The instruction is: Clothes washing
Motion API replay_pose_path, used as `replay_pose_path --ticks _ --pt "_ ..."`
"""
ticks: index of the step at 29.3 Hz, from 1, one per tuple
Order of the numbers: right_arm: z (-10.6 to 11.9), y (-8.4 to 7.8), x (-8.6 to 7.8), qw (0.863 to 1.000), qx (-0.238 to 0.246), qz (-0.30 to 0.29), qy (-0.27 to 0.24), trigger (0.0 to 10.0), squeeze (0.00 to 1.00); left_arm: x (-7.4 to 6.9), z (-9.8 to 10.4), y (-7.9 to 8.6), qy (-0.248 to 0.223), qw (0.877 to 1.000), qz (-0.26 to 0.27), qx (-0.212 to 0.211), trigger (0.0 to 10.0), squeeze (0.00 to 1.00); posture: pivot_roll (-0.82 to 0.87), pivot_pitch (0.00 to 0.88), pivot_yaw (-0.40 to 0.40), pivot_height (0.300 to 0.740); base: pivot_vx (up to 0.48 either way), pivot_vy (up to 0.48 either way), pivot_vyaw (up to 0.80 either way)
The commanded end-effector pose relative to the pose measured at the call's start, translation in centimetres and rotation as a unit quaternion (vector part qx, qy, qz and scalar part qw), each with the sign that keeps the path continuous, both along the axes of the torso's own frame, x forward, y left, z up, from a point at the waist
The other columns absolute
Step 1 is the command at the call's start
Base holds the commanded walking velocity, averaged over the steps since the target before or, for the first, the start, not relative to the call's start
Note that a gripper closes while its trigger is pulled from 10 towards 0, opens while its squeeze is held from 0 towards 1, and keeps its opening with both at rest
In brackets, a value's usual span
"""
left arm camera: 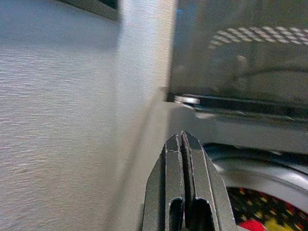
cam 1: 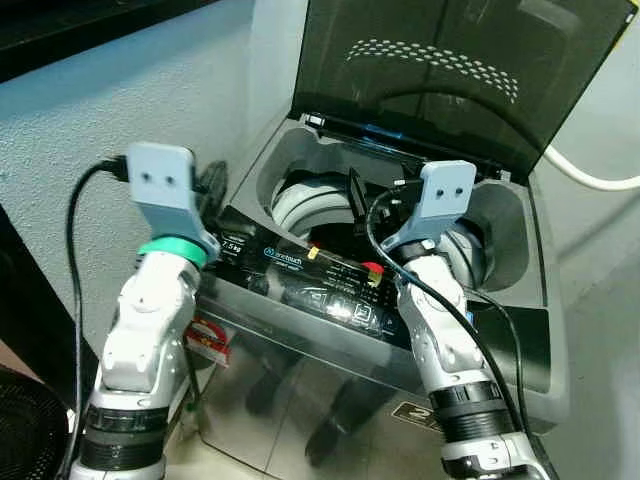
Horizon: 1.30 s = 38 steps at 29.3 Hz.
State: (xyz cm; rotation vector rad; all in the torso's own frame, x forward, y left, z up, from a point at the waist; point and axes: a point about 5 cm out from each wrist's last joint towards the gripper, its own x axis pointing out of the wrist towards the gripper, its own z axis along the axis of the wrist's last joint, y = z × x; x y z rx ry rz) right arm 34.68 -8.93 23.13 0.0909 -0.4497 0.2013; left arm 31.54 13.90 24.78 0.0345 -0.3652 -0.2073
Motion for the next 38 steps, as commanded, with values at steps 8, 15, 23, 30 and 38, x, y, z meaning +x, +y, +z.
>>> replay_pose_path --ticks 8,15,23,30,38 --pt "-1.5 -1.3 -1.3 0.998 -0.015 -0.061 -0.011 10.0 0.0 0.2 -0.5 -1.9 0.018 0.997 -0.066 0.033 10.0 0.0 0.12 0.0 0.068 0.74 0.0 0.0 0.0" --pt "-2.6 -1.2 -2.2 0.995 -0.047 -0.083 -0.013 10.0 0.0 0.7 -0.6 -2.0 0.032 0.996 -0.076 0.022 10.0 0.0 0.1 0.0 0.083 0.74 0.0 0.0 0.0" --pt "-2.3 -1.0 -2.1 0.995 -0.064 -0.074 -0.022 10.0 0.0 0.7 -1.0 -1.8 0.031 0.998 -0.06 0.012 10.0 0.0 0.1 0.0 0.036 0.74 0.0 0.0 0.0" --pt "-1.9 -1.2 -2.0 0.994 -0.075 -0.072 -0.026 10.0 0.0 0.6 -0.5 -1.6 0.021 0.999 -0.049 0.007 10.0 0.0 0.1 0.0 0.031 0.74 0.0 0.0 0.0" --pt "-2.4 0.4 -2.8 0.995 -0.066 -0.069 -0.019 10.0 0.0 0.4 -0.7 -0.5 0.028 0.999 -0.046 0.009 10.0 0.0 0.1 0.0 0.011 0.74 0.0 0.0 0.0"
